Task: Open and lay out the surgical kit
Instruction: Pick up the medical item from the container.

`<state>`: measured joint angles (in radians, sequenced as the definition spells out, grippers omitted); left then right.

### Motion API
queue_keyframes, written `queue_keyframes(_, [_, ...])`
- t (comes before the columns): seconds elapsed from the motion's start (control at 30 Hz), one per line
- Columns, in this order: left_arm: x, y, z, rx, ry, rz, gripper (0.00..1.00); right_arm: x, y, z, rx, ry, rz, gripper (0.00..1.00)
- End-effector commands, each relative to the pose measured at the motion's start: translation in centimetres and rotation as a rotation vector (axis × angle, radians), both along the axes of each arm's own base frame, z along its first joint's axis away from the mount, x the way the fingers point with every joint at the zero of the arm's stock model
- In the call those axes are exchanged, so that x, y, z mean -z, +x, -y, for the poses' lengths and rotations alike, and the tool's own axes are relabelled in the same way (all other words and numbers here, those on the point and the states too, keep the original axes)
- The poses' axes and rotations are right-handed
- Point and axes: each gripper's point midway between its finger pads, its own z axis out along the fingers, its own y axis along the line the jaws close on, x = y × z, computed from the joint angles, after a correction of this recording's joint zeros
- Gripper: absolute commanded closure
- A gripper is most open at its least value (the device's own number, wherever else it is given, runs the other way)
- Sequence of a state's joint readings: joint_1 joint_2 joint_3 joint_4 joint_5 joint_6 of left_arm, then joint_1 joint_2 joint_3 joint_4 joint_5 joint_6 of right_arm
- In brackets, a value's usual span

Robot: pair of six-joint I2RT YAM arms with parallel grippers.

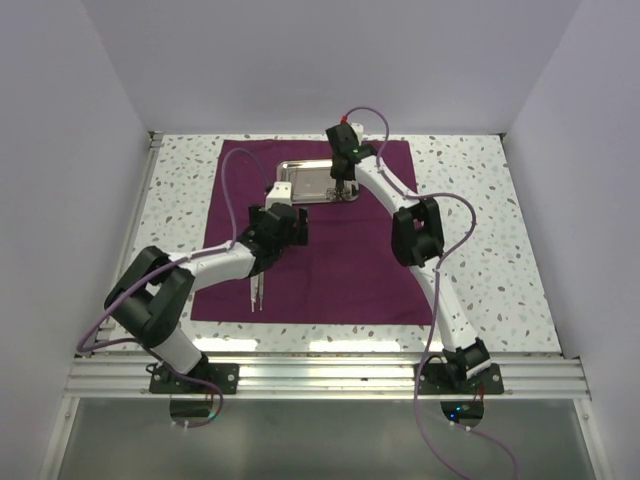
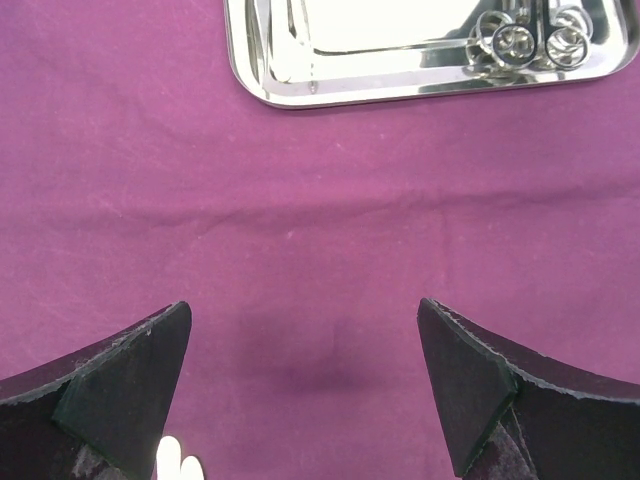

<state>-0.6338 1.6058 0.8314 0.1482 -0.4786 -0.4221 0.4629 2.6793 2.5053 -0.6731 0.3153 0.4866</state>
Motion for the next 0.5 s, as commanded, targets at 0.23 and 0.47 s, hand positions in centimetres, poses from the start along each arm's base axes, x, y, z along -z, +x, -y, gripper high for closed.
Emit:
queue_keyframes(0.23, [0.3, 1.3, 0.4, 0.011, -0.006, 0.018, 0.01, -0.2, -0.3, 0.7, 0.007, -0.009, -0.012, 1.0])
queue_keyframes(0.47, [0.2, 1.4, 0.4, 0.009, -0.006, 0.017, 0.01, -6.7, -0.3, 0.1, -0.01, 0.037, 0.089, 1.0])
